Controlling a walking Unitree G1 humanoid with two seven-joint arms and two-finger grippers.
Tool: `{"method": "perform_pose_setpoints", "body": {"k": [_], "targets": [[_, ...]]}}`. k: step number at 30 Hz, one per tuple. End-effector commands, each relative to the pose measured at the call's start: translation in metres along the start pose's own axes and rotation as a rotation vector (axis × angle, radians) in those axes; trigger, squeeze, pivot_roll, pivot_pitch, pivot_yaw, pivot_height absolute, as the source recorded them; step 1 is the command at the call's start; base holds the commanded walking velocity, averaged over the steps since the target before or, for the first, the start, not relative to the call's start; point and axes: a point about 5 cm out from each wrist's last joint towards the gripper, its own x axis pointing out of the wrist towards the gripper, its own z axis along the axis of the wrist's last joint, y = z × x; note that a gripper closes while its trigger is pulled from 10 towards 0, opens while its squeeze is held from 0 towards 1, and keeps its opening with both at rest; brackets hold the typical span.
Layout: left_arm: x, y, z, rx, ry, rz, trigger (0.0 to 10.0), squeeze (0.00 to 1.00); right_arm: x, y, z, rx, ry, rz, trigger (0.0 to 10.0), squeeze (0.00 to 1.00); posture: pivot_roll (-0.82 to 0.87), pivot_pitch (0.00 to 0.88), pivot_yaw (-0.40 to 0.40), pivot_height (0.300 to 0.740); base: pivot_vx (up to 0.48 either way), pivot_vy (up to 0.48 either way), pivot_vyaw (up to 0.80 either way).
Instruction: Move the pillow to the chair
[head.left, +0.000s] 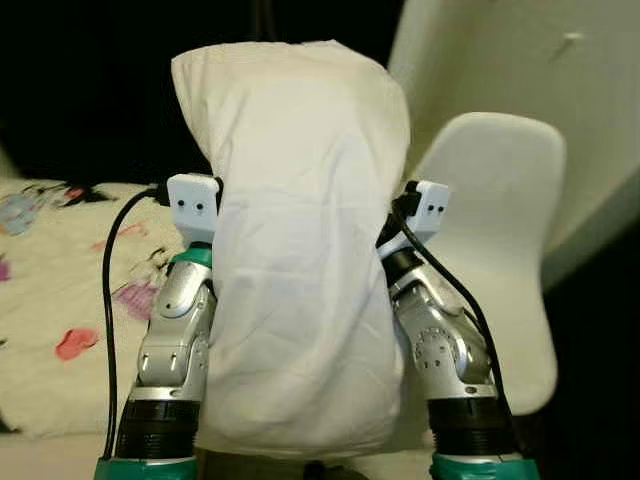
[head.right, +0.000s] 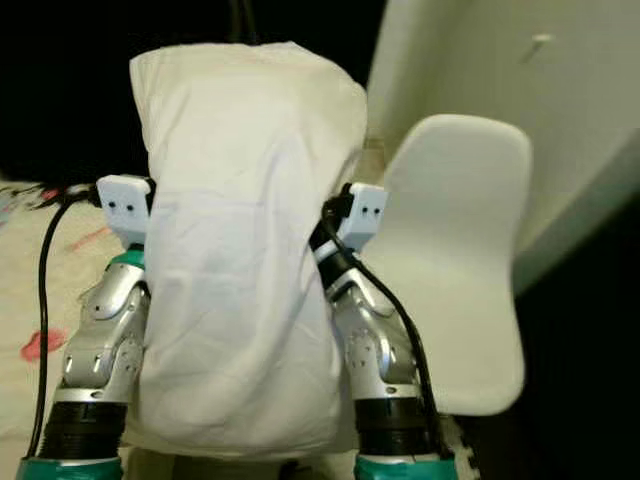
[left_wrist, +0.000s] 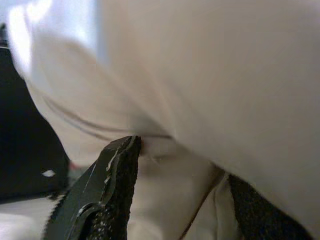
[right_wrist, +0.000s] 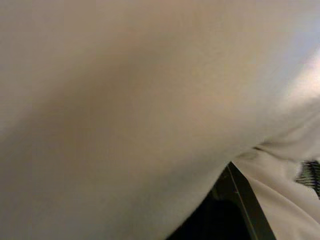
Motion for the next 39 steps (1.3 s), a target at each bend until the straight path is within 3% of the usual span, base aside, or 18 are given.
{"method": "perform_pose_setpoints", "body": {"k": [1,11,39], "targets": [[0.006,-0.031,0.006,-0.035,-0.035,-0.143,10.0,0.00,0.013,0.039,-0.004,0.046,0.001,0.159,10.0,0.00,0.02,0.000,0.024,0.740,0.000,0.000,-0.80],[0.006,-0.042,0.008,-0.067,-0.047,-0.188,10.0,0.00,0.012,0.039,-0.002,0.041,0.001,0.159,10.0,0.00,0.01,0.012,0.024,0.740,0.000,0.000,-0.80],[0.003,-0.055,0.003,-0.093,-0.007,-0.276,10.0,0.00,0.007,0.034,-0.005,0.028,0.021,0.143,10.0,0.00,0.00,0.020,0.035,0.740,0.000,0.000,-0.80]]}}
